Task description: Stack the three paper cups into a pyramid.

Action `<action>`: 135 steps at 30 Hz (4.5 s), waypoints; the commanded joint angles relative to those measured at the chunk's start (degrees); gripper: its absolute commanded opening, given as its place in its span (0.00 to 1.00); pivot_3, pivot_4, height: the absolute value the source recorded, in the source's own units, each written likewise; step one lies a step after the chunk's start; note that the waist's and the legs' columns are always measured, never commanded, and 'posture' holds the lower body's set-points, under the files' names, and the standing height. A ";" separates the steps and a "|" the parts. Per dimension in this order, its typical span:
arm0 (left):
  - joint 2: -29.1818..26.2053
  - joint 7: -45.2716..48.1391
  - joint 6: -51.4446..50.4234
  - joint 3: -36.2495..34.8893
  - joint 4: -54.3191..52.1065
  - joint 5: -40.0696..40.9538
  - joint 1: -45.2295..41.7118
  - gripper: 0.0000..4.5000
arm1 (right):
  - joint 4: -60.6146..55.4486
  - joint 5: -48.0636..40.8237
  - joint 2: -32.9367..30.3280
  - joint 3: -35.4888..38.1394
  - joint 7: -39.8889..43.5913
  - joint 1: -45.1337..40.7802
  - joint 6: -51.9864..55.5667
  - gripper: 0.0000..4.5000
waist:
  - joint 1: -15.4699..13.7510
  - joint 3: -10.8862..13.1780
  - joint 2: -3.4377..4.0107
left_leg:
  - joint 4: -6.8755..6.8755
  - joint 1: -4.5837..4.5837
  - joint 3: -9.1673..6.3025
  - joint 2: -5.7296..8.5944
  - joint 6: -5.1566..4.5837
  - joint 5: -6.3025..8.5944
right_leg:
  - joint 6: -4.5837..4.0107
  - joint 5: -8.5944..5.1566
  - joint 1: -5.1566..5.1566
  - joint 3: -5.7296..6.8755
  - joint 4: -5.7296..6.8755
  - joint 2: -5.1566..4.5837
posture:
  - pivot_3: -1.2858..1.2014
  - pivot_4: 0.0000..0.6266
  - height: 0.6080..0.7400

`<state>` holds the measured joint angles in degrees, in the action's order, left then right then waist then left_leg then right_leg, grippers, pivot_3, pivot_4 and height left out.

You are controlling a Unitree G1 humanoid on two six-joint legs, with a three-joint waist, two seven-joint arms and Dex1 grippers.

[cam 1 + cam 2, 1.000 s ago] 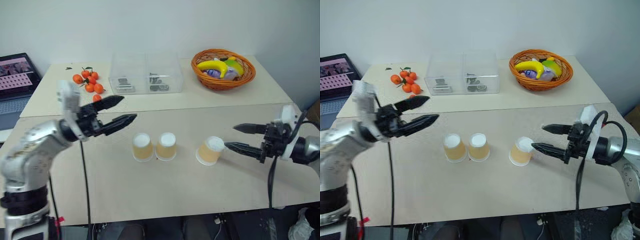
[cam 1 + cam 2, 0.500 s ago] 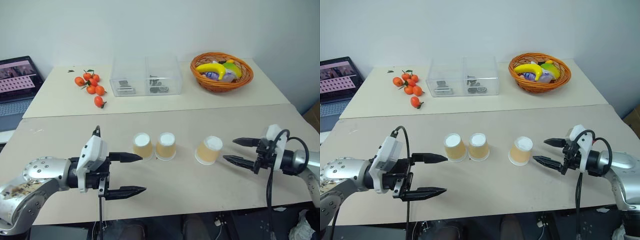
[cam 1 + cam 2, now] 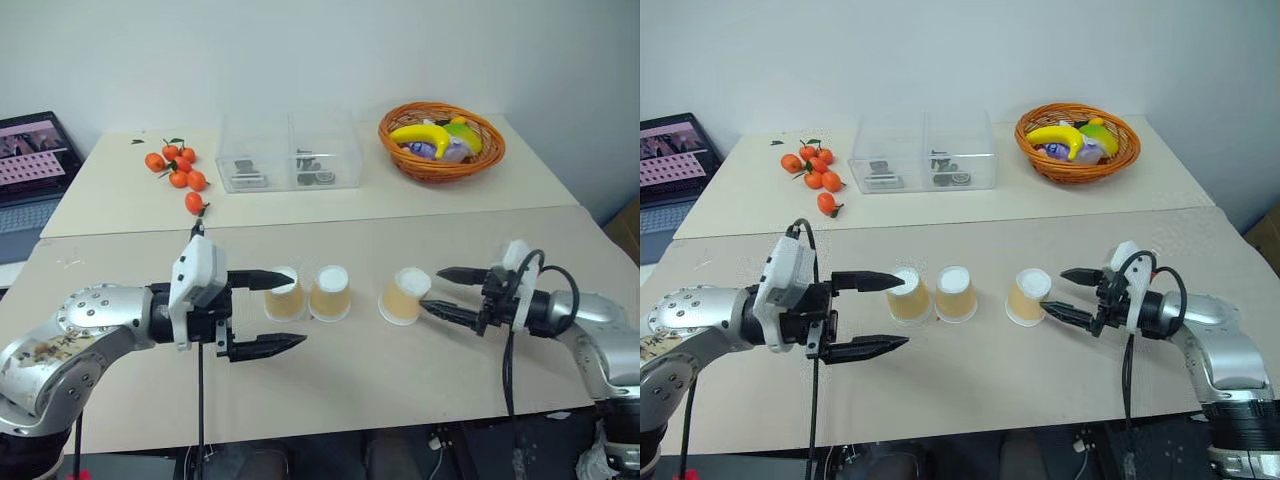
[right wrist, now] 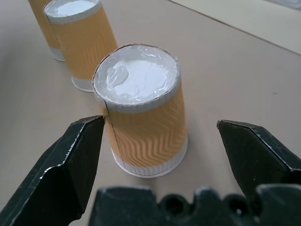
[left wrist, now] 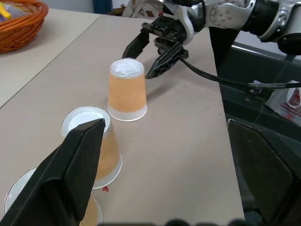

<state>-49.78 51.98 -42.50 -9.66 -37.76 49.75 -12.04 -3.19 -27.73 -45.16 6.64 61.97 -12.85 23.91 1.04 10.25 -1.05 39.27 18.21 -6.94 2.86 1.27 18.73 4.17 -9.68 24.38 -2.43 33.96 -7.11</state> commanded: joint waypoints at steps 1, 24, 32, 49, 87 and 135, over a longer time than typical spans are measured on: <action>-0.06 -1.81 -0.91 -1.05 -1.42 2.49 -1.36 0.99 | -0.06 -1.57 -0.50 1.50 1.00 -1.49 0.80 1.00 | -0.03 0.00 0.00 | 0.00 0.00 0.00 0.00 0.00 0.00 | 0.00 0.00 0.00 0.00 0.00 0.00 | 0.52 0.24 0.99; 0.43 -0.81 6.51 -12.72 6.17 -4.91 15.77 1.00 | 6.96 2.16 6.81 -5.04 1.34 -11.52 -2.25 0.61 | 0.63 0.00 0.01 | 0.00 0.01 0.00 -0.04 0.00 0.00 | -0.01 0.00 0.10 0.01 0.03 0.02 | 0.52 0.24 0.99; 2.85 -0.66 8.84 -13.49 6.19 -6.36 20.35 1.00 | 7.36 1.23 4.42 -3.60 3.47 -25.16 -1.01 0.61 | 1.25 0.02 0.03 | -0.01 0.22 0.00 -0.03 0.02 -0.01 | -0.06 0.03 0.39 0.00 0.05 0.01 | 0.52 0.24 0.99; 6.46 -2.08 13.65 -11.98 6.62 -9.66 20.41 1.00 | 5.24 -5.61 14.63 -13.19 9.71 -44.00 12.14 0.61 | 1.34 0.01 0.03 | -0.10 0.72 0.00 -0.19 0.10 -0.05 | -0.27 0.18 1.06 0.05 0.08 0.13 | 0.52 0.24 0.99; 9.54 -5.67 13.39 -8.68 5.54 -10.61 18.81 1.00 | 21.02 5.64 24.27 -23.09 18.90 -50.99 8.47 0.61 | 1.73 0.00 0.04 | -0.10 1.12 0.02 -0.71 0.42 -0.23 | -0.73 0.50 1.79 0.06 0.15 0.72 | 0.52 0.24 0.99; 22.95 -24.87 12.82 -23.59 17.02 -3.89 23.20 1.00 | 12.13 0.16 10.22 16.35 -17.34 -15.02 10.80 0.92 | 1.27 -0.18 0.00 | -0.08 1.04 0.44 -0.76 0.41 -0.23 | -0.75 0.67 1.64 -0.16 0.15 0.72 | 0.52 0.24 0.99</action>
<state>-26.76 27.46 -30.78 -33.93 -21.08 46.58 11.76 11.64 -26.70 -35.71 21.45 46.17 -29.04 37.13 2.31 10.07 -1.06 39.20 19.23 -6.49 2.10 1.69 18.50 3.44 -9.00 26.00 -2.60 34.11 -6.39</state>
